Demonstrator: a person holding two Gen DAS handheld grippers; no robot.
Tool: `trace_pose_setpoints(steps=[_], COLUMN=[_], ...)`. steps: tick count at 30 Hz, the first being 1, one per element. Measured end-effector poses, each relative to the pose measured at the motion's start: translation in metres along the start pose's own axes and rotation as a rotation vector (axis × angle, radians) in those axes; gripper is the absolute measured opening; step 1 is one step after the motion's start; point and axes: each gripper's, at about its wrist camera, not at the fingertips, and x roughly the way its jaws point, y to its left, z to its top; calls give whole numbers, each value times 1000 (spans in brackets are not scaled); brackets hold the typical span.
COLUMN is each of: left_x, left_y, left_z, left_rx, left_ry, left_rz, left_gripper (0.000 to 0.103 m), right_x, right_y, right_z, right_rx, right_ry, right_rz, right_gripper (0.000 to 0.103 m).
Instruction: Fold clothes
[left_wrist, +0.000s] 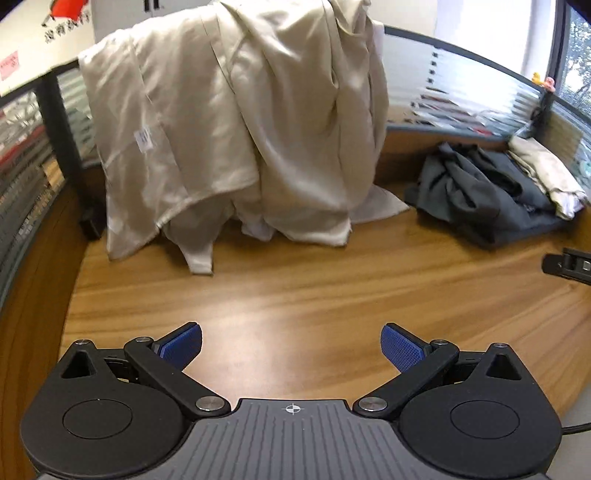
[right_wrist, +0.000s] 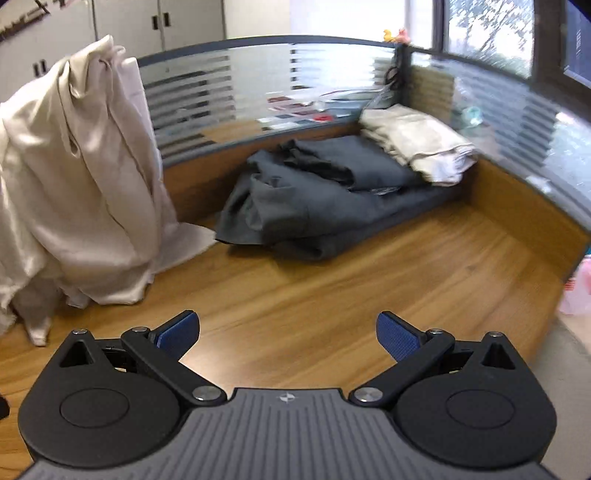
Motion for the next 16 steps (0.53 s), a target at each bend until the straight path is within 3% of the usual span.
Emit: trace_pose_setpoints(steps=[7,16], left_x=[-1,7], left_y=[1,8], left_z=[2,3], left_rx=[8,-31], left_ry=[-26,16], left_rz=[-22,-9], left_gripper=[103,103], right_x=[-13,-7], right_y=[29,43], right_z=[-3,1], right_rx=[-94,-116], right_ry=[-31,17], right_rz=[159,239], right_gripper=[103,103])
